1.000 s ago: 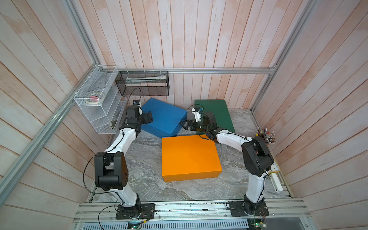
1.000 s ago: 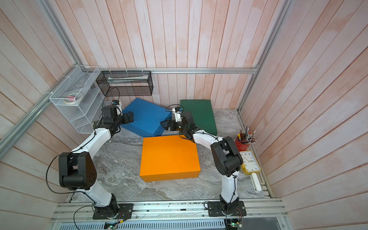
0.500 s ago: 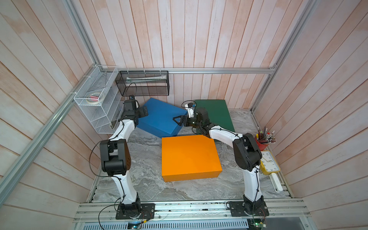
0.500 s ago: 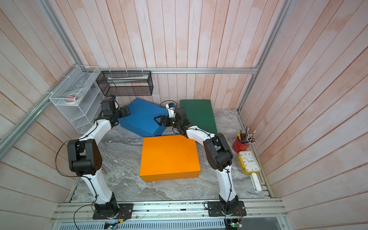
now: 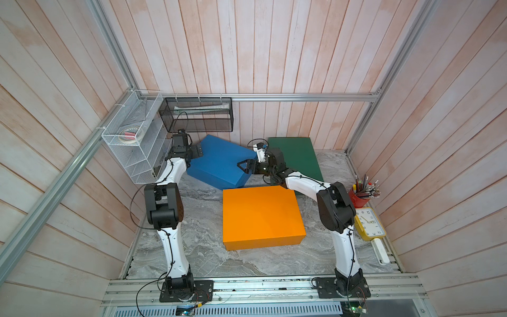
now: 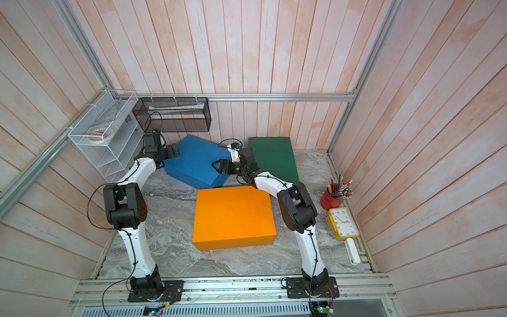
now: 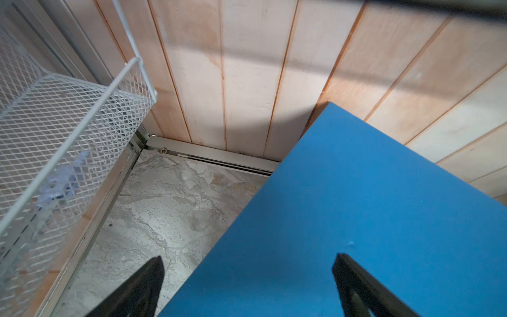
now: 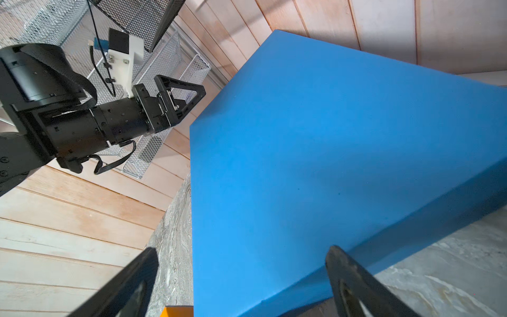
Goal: Stack the shoeboxes
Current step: Adjust the shoebox at the center of the board.
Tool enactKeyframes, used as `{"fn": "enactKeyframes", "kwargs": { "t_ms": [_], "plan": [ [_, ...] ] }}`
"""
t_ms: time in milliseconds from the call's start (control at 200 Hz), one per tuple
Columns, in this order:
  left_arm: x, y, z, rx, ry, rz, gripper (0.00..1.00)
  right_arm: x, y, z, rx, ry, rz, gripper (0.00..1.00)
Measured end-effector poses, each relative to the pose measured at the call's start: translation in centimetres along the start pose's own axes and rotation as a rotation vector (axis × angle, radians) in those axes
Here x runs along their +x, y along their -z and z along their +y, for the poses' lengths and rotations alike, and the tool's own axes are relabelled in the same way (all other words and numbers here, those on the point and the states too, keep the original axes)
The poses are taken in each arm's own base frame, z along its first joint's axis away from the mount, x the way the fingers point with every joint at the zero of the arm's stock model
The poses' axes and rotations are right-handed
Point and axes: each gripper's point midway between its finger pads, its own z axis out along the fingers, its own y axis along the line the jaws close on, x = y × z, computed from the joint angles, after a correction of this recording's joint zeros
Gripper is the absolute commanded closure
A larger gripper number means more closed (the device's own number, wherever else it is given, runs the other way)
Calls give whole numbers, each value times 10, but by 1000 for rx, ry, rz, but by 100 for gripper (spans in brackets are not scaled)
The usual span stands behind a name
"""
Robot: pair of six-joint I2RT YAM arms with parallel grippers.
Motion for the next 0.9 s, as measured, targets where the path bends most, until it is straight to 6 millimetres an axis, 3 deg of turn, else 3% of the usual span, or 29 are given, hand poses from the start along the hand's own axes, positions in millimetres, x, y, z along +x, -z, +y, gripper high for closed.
{"fn": "enactKeyframes", "kwargs": {
  "t_ms": [600,780,900],
  "plan": [
    [-1,-17,10,1,9,33,0,5,-9,-7,15,-7,24,2],
    [25,-25,7,27,10,87,0,6,-9,-5,12,-6,26,2],
    [28,-24,6,40,-5,50,0,7,-10,-4,7,-3,24,2]
  ]
}}
